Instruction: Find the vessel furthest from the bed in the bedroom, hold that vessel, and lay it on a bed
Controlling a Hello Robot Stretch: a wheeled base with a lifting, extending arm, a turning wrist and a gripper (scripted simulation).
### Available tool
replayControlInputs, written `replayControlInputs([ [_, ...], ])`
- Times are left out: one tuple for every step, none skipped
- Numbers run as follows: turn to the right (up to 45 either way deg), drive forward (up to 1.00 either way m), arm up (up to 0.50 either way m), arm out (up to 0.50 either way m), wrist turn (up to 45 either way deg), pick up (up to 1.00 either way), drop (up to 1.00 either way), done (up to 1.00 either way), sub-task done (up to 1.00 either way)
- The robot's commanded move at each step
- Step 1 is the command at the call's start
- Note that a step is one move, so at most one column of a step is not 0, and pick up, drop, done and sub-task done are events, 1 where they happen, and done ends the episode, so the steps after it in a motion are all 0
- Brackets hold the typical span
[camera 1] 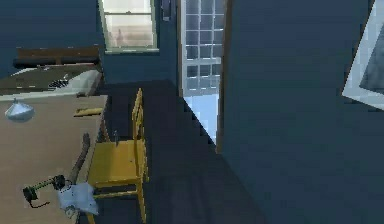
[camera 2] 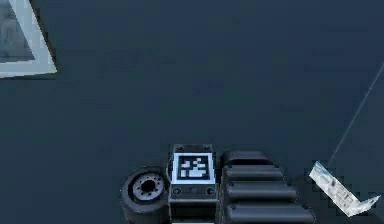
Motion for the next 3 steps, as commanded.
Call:
replayControlInputs([
  [0.0,0.95,0.0,0.0,0.0,0.0,0.0,0.0,0.0],
  [-12.0,0.0,0.0,0.0,0.0,0.0,0.0,0.0,0.0],
  [0.0,0.9,0.0,0.0,0.0,0.0,0.0,0.0,0.0],
])
